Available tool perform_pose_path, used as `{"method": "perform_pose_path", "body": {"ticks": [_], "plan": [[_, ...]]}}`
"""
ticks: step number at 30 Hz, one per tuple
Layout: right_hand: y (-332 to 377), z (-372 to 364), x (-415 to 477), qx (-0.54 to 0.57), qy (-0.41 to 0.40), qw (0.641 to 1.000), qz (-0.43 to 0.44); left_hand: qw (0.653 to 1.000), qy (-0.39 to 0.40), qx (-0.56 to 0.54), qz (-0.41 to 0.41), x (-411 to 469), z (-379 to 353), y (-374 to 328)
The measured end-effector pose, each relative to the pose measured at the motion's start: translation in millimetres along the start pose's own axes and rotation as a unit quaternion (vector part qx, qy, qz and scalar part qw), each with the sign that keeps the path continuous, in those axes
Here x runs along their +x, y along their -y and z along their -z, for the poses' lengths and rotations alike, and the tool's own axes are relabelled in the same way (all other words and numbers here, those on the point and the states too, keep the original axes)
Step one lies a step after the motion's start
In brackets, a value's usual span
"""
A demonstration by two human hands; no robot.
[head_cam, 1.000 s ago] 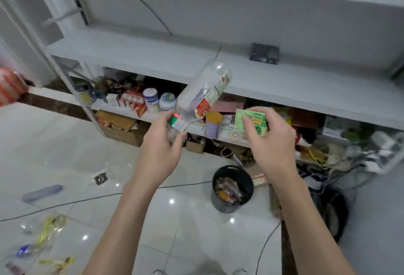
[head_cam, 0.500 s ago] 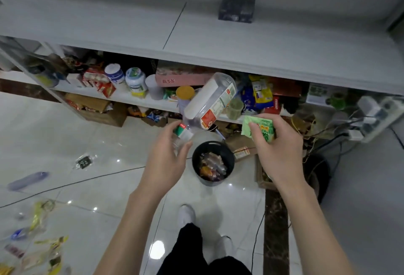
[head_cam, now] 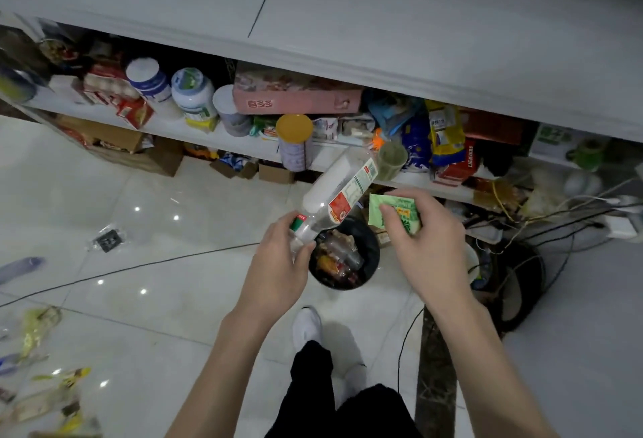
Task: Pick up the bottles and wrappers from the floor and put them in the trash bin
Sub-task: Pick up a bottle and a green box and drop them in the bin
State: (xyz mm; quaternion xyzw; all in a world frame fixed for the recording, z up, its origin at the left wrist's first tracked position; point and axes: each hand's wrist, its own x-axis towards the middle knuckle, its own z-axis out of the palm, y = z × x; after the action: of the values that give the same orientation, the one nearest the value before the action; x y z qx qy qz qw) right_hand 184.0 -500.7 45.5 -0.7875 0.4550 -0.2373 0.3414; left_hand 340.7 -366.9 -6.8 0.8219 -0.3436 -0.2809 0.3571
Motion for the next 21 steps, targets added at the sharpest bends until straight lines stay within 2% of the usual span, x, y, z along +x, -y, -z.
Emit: {"method": "perform_pose_path", "body": {"ticks": [11, 21], "plan": [[-139.8, -91.5, 21.9, 0.015, 0.033, 0.993, -0.108, 0.996, 0.049, 0.025, 0.071, 58.6, -115.7, 90.8], [-258.2, -178.5, 1.0, -0.038, 0.058, 0.989, -0.132, 0.979, 0.102, 0.038, 0.170, 95.8, -218.4, 201.5]]}}
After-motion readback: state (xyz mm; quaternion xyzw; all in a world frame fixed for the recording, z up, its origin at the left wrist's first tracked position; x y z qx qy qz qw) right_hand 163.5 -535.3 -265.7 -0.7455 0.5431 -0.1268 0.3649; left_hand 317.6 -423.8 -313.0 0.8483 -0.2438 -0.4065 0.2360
